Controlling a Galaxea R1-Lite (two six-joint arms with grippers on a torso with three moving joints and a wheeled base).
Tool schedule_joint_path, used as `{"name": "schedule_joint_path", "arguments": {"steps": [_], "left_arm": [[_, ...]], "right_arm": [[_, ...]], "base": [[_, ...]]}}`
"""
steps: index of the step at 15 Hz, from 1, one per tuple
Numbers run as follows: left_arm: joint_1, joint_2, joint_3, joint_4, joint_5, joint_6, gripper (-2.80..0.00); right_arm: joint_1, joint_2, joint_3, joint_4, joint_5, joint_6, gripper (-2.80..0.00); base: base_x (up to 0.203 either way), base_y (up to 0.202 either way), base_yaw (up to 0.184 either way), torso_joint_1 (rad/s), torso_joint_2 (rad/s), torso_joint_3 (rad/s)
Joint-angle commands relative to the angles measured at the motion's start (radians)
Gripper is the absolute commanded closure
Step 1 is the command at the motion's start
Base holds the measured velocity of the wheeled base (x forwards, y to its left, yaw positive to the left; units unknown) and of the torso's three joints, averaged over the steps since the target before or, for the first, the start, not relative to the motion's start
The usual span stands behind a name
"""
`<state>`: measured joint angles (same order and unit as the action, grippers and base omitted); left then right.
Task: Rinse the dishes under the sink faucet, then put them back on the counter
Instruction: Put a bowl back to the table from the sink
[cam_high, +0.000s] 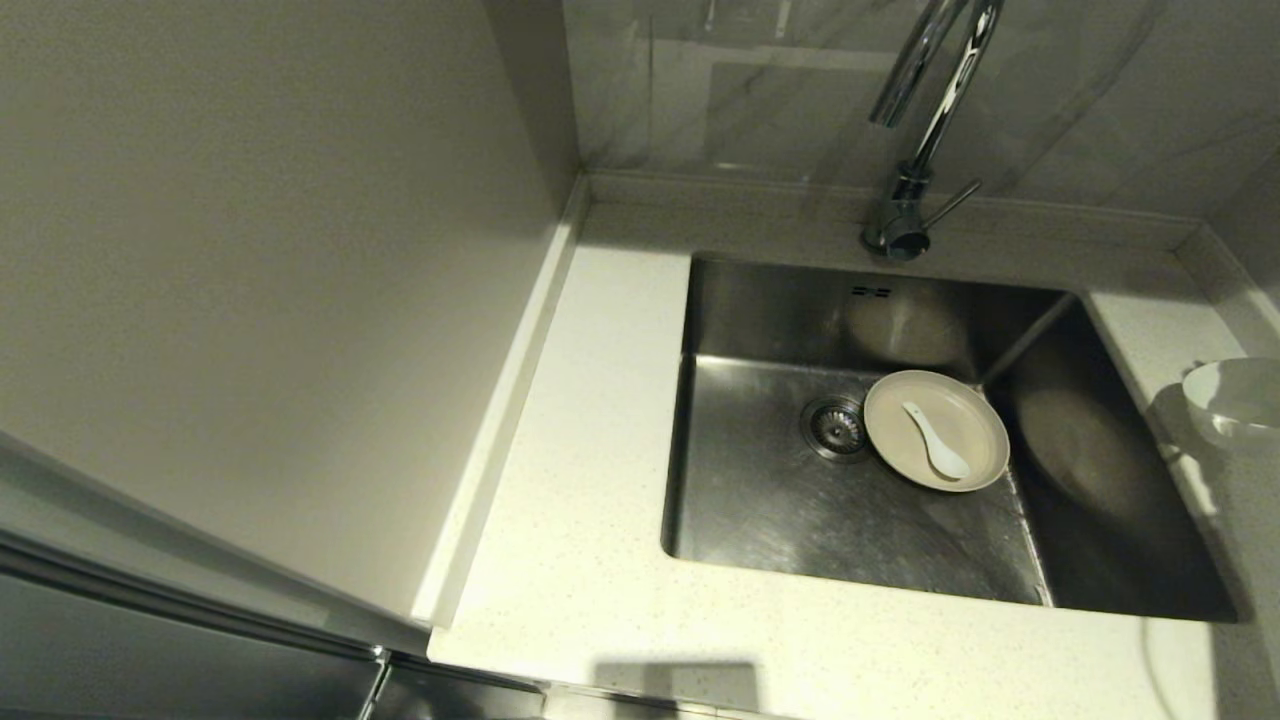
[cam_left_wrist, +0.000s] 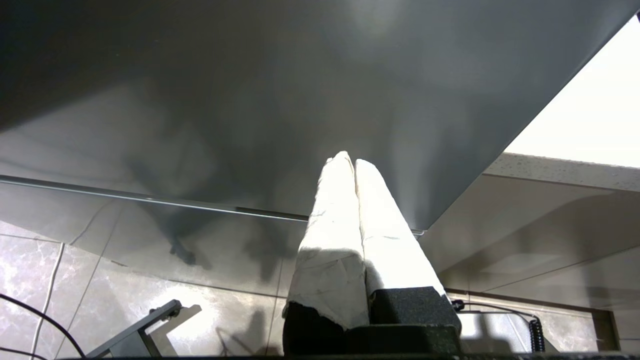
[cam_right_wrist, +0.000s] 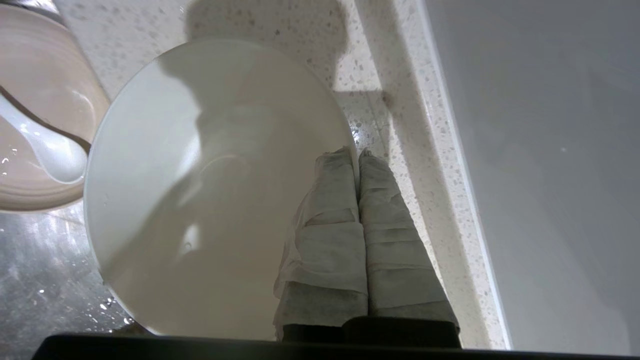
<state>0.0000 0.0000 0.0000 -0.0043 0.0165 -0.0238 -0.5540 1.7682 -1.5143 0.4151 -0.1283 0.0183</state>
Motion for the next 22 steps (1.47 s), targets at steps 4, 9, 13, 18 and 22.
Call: {"name": "schedule_joint_path", "arguments": {"steps": [4, 9, 13, 18, 22], "left_arm": [[0.0, -0.003, 0.0, 0.0, 0.0, -0.001, 0.0], [0.0, -0.003, 0.0, 0.0, 0.0, -0.001, 0.0], [0.0, -0.003, 0.0, 0.0, 0.0, -0.001, 0.0], [0.0, -0.003, 0.0, 0.0, 0.0, -0.001, 0.0], [0.0, -0.003, 0.0, 0.0, 0.0, -0.001, 0.0]], "right_arm": [[0.014, 0.05, -0.012, -0.034, -0.002, 0.001, 0.0], [0.019, 0.074, -0.018, -0.084, -0.016, 0.0, 0.0], [0.019, 0.089, -0.033, -0.085, -0.019, 0.002, -2.8], [0.019, 0.083, -0.099, -0.087, -0.022, 0.003, -2.8], [0.056, 0.025, -0.123, -0.092, 0.015, -0.045, -2.8]], "base": [[0.0, 0.0, 0.0, 0.0, 0.0, 0.0], [0.0, 0.0, 0.0, 0.0, 0.0, 0.0], [0.0, 0.0, 0.0, 0.0, 0.0, 0.0], [0.0, 0.0, 0.0, 0.0, 0.0, 0.0], [0.0, 0.0, 0.0, 0.0, 0.0, 0.0]]}}
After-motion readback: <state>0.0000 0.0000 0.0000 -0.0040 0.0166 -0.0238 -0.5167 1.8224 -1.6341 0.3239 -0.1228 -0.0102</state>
